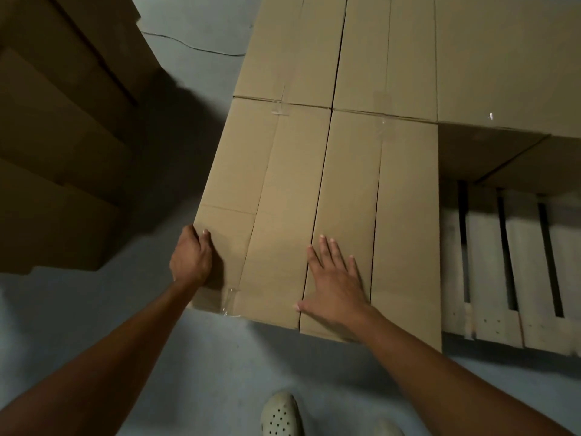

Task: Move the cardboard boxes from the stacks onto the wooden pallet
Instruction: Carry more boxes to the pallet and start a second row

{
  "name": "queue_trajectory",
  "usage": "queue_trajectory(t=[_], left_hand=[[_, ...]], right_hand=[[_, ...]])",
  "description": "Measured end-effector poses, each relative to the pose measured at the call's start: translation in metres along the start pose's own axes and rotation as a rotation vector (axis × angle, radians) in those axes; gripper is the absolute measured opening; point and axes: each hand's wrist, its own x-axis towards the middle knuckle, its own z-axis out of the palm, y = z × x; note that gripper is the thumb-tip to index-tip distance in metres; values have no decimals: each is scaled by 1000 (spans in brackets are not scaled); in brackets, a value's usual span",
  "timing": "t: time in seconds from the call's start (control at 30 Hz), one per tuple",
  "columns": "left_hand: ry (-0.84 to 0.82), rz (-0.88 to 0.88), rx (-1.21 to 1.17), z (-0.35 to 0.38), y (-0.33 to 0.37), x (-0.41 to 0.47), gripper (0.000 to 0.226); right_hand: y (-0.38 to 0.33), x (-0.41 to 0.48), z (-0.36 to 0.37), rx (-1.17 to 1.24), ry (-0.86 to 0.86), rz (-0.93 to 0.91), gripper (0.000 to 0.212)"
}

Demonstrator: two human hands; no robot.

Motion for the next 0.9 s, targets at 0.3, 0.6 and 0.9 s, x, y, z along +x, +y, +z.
queue_trajectory(t=[0.3, 0.6, 0.9], left_hand=[[-320, 857, 391, 19, -8, -89, 101], [-245, 957, 565, 63, 1, -150, 98], [-442, 833, 509, 34, 28, -160, 108]], right_hand=[[20, -31, 10, -94, -72, -132, 130], [30, -60, 28, -239, -26, -80, 114], [29, -90, -2, -18, 18, 5, 115]])
